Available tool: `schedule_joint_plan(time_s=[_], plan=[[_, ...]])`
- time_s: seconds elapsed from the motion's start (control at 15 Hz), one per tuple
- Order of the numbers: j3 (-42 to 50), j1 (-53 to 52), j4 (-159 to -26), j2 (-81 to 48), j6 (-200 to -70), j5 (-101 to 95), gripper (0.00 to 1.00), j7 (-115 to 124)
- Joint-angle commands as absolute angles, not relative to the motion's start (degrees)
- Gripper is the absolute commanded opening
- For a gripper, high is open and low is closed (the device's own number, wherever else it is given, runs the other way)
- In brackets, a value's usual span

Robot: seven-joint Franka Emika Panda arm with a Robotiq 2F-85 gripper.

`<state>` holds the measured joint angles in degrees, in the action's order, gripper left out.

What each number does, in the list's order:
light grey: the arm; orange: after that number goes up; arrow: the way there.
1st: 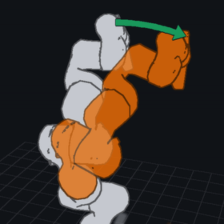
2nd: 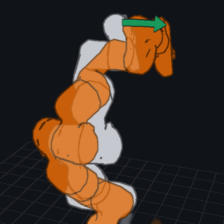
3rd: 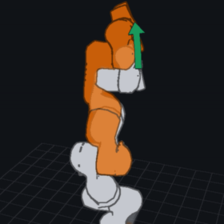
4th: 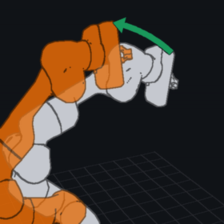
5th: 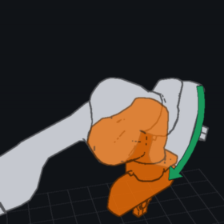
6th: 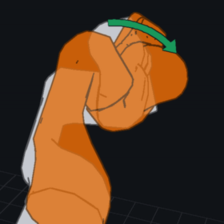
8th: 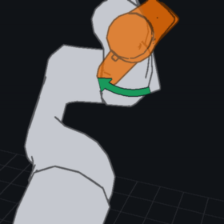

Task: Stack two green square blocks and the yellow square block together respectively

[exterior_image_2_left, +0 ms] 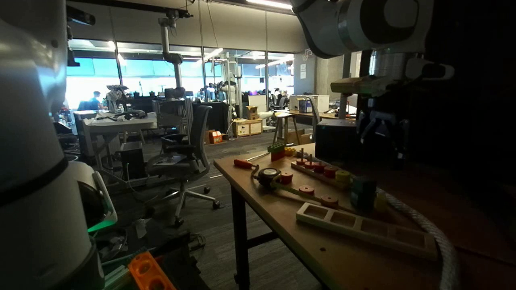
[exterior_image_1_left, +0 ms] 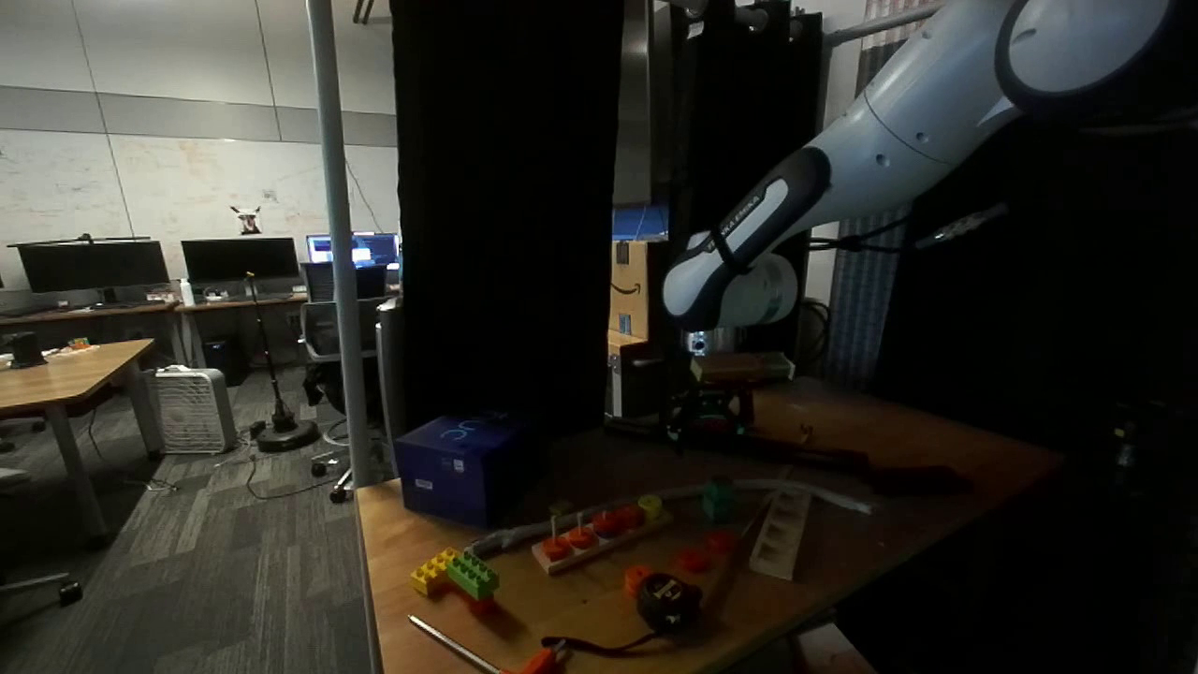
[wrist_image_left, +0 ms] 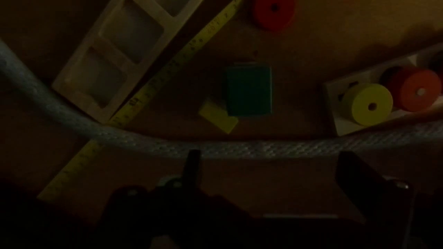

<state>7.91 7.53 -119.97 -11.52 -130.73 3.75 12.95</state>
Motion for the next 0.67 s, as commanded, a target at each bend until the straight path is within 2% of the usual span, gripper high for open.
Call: schedule_joint_plan(time_s=[0.0,0.6], plan=[[9.0,8.0,-119.9,-8.6,-130.6,4.4,1.00,14.5],[13.7,8.6,-124.1,-2.9,-137.1,-6.3,1.00,32.2]])
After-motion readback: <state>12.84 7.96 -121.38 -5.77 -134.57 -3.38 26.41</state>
